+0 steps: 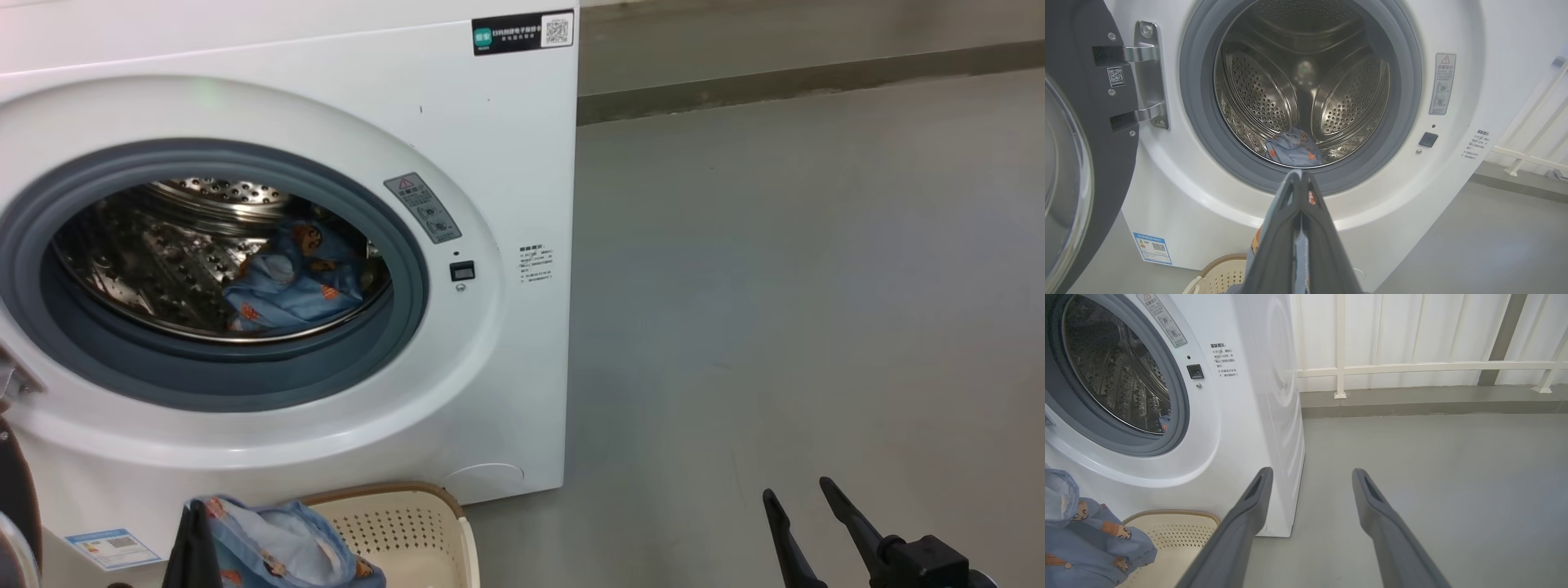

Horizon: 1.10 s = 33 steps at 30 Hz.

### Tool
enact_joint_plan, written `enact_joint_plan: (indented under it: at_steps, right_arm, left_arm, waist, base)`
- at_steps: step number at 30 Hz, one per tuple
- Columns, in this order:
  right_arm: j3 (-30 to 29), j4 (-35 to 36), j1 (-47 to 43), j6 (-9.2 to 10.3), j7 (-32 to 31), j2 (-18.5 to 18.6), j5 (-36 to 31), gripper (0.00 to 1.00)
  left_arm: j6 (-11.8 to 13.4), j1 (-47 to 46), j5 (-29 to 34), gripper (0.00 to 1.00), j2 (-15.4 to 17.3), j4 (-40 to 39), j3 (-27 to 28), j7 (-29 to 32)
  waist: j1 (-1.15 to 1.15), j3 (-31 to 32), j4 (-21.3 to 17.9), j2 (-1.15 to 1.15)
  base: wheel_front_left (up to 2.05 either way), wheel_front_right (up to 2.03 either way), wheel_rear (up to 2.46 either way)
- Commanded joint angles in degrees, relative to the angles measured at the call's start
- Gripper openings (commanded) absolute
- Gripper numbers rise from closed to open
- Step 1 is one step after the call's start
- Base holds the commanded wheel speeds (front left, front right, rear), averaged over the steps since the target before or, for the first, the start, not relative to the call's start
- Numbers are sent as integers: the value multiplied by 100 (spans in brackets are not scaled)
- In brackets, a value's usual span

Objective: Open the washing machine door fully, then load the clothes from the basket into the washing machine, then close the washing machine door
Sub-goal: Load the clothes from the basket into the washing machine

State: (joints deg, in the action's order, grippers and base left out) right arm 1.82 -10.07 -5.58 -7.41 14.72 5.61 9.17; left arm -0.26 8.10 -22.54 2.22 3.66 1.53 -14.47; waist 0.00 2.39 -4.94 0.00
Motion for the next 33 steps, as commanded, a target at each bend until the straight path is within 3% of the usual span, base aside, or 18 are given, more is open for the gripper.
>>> enact_joint_plan:
  at_steps: [1, 14, 24, 33]
  right_arm:
    - [153, 152, 167, -8, 28, 20, -54, 100]
    - [173, 178, 293, -8, 28, -109, 22, 100]
    - [187, 192, 624, -8, 28, -191, 90, 100]
    - [318, 160, 874, -8, 28, -144, 108, 100]
  left_arm:
    - [-6, -327, 68, 0, 65, -191, 185, -52]
    - [-103, -1020, 369, 0, 65, -44, 388, -52]
    - [-128, -2176, 654, 0, 137, 77, 712, -52]
    - [-128, -3454, 812, 0, 207, 728, 1112, -52]
  waist:
    - [0, -22, -22, 0]
    - [0, -521, -283, 0]
    - [0, -1125, -359, 0]
    - [0, -1522, -463, 0]
  base:
    - [0, 0, 0]
    - [0, 0, 0]
    - [0, 0, 0]
    - [0, 0, 0]
